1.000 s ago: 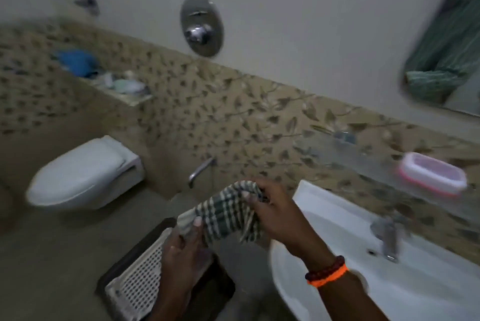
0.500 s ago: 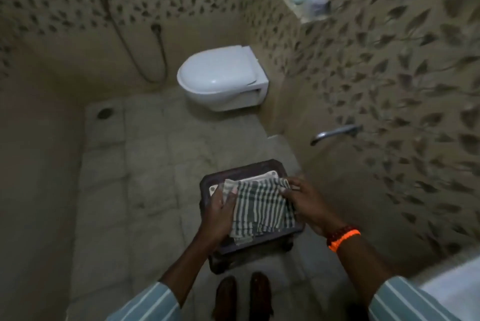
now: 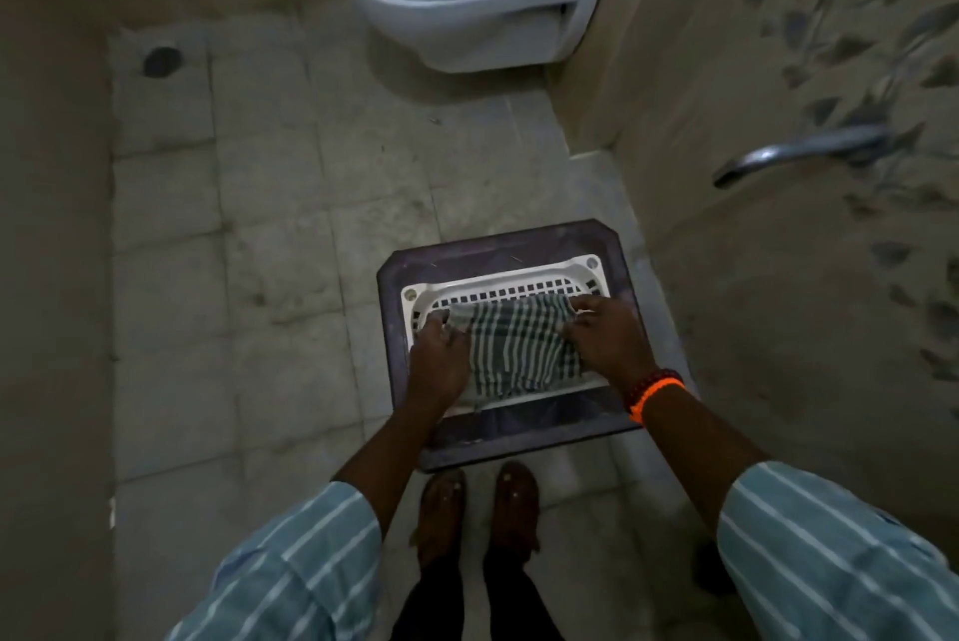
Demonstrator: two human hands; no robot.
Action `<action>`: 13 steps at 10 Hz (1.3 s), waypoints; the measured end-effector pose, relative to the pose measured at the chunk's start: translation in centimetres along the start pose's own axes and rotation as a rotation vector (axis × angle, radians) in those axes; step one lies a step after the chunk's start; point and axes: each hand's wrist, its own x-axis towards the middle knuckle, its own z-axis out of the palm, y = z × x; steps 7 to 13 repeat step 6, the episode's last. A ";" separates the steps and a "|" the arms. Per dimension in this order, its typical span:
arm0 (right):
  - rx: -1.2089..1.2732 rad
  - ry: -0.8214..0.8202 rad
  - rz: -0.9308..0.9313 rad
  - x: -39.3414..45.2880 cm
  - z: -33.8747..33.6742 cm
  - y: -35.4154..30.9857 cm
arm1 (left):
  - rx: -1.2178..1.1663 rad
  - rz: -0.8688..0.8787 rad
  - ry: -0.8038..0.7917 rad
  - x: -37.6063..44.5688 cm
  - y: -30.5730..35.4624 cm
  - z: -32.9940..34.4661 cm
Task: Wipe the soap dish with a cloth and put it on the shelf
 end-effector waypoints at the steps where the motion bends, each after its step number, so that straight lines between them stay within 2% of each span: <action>1: -0.108 0.061 -0.043 1.4 0.9 0.9 | 0.086 0.031 0.062 1.1 -0.2 0.6; 2: -0.175 0.134 -0.076 1.9 1.7 1.5 | 0.173 0.064 0.128 1.9 -0.3 1.0; 3: -0.317 0.185 -0.156 1.6 2.6 1.4 | 0.359 0.176 0.199 1.3 0.6 1.1; 4: -0.548 0.195 -0.202 -0.1 3.1 0.4 | 0.592 0.273 0.217 -0.3 1.2 1.1; 5: -0.747 0.279 -0.218 -2.2 2.9 -1.4 | 0.725 0.312 0.199 -2.0 3.0 -0.1; 6: -0.739 0.343 -0.333 -4.7 3.1 -4.2 | 0.725 0.436 0.285 -3.6 5.1 -2.0; 13: -0.739 0.343 -0.333 -4.7 3.1 -4.2 | 0.725 0.436 0.285 -3.6 5.1 -2.0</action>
